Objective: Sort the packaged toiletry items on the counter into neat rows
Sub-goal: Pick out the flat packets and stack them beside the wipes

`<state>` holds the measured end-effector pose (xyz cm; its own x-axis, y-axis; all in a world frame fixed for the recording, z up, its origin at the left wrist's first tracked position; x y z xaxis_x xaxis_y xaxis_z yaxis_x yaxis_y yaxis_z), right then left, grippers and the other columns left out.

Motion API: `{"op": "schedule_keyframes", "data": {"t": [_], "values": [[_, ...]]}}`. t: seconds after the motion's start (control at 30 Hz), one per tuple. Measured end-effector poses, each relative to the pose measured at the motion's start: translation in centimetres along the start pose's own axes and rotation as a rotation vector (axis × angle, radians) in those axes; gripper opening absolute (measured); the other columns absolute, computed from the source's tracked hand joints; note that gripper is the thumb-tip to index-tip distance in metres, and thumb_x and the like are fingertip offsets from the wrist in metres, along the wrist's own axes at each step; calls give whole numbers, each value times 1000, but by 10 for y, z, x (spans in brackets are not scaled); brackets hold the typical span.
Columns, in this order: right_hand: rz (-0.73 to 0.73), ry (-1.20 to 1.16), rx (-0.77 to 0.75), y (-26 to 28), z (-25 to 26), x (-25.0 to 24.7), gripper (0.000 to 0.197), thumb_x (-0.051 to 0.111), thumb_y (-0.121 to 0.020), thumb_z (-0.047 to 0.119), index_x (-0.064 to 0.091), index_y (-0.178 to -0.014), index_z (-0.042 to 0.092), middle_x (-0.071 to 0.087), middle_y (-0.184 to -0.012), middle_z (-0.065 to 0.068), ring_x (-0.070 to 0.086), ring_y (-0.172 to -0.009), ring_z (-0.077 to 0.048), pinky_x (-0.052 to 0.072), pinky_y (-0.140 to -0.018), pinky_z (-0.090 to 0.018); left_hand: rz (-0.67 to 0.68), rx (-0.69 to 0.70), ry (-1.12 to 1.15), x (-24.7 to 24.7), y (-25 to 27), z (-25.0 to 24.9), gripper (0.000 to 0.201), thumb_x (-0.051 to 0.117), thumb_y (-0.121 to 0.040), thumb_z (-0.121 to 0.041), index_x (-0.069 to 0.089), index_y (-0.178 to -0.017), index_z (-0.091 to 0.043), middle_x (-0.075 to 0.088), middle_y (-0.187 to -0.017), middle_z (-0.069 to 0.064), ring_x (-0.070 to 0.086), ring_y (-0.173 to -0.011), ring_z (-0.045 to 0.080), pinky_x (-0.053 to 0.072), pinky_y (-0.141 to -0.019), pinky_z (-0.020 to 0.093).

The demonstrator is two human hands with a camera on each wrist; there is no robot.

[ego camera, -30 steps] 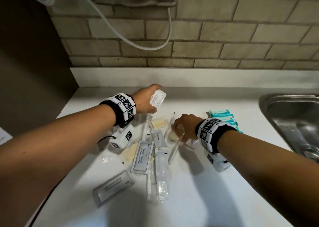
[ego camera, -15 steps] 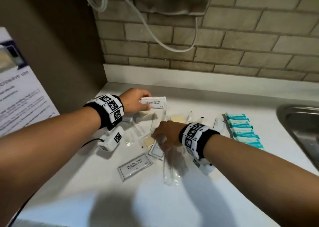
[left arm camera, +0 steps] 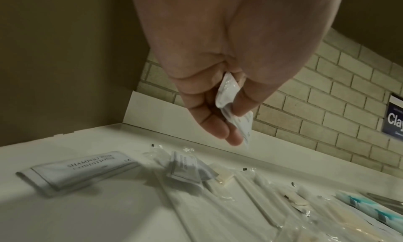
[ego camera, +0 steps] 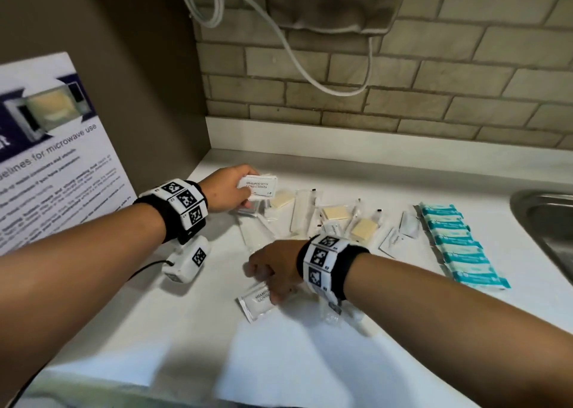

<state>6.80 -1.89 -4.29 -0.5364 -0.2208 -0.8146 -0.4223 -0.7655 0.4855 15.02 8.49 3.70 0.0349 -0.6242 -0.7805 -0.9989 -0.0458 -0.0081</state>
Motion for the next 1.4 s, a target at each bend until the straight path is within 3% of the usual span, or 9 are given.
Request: {"op": "schedule_keyframes", "data": {"t": [0.13, 0.23, 0.33, 0.53, 0.8, 0.9, 1.03, 1.23, 1.4], "values": [[-21, 145, -27, -2, 7, -1, 26, 71, -75, 11, 68, -99, 21, 65, -92, 6, 57, -79, -14, 48, -63, -24, -5, -42, 88, -12, 7, 18, 29, 48, -93, -2, 49, -115, -22, 69, -105, 10, 73, -79, 24, 59, -78, 44], [-86, 181, -1, -1, 6, -15, 17, 72, -72, 11, 67, -82, 24, 56, -73, 13, 55, -67, -9, 52, -66, -27, -38, -52, 128, -25, 10, 30, 27, 48, -94, 0, 46, -113, -19, 66, -106, 13, 73, -72, 20, 61, -64, 33], [-122, 16, 11, -6, 4, -41, 23, 76, -75, 12, 64, -95, 16, 62, -91, 3, 53, -81, -14, 44, -70, -24, -29, -27, 192, -28, 13, 36, 28, 49, -94, 4, 52, -111, -17, 64, -110, 16, 70, -62, 13, 52, -47, 16], [-536, -104, 55, -2, -16, -151, 33, 84, -68, 17, 56, -84, 21, 57, -77, 7, 51, -74, -15, 36, -59, -24, -14, 17, 279, -31, 3, 28, 29, 43, -97, 0, 57, -109, -22, 63, -107, 15, 67, -61, 13, 53, -54, 18], [-738, -349, 65, -25, -45, -206, 39, 89, -61, 15, 56, -82, 15, 61, -82, -3, 52, -69, -17, 40, -55, -18, -30, -74, 721, -54, -20, 20, 26, 34, -100, -12, 58, -110, -11, 68, -94, 19, 68, -64, 26, 54, -54, 25], [-726, -321, 84, -40, -46, -210, 42, 90, -60, 19, 55, -84, 15, 58, -79, -1, 52, -69, -17, 41, -56, -20, -10, -86, 661, -50, -29, 24, 23, 49, -99, -29, 56, -112, -11, 65, -98, 15, 68, -70, 28, 52, -55, 26], [-717, -252, 124, -60, -47, -204, 46, 90, -60, 26, 55, -87, 16, 57, -84, 0, 53, -75, -19, 42, -59, -25, -19, -46, 490, -40, -40, 36, 12, 47, -100, -13, 45, -111, -17, 63, -95, 17, 62, -54, 16, 49, -49, 28], [-533, -101, 301, -90, -77, -163, 62, 81, -72, 34, 50, -119, 9, 58, -118, -9, 56, -105, -28, 44, -81, -31, -229, -101, 373, -71, -47, 71, 10, 37, -102, -11, 41, -109, -17, 60, -109, 15, 59, -55, 18, 45, -43, 23], [-293, 130, 134, -126, -51, -125, 58, 57, -91, 21, 39, -145, 28, 40, -149, -2, 39, -129, -31, 38, -106, -39, -308, -125, 390, -91, -52, 86, 10, 36, -102, -12, 40, -110, -15, 57, -113, 15, 57, -55, 21, 41, -39, 17]]}}
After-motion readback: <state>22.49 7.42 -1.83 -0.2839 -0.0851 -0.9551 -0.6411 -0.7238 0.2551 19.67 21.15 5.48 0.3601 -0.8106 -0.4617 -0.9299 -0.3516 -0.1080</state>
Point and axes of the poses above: each hand's wrist, its own y-axis away from the middle knuckle, its own x-axis out of the palm, z = x × y, the point moved 10 cm from there along -y, towards the middle knuckle
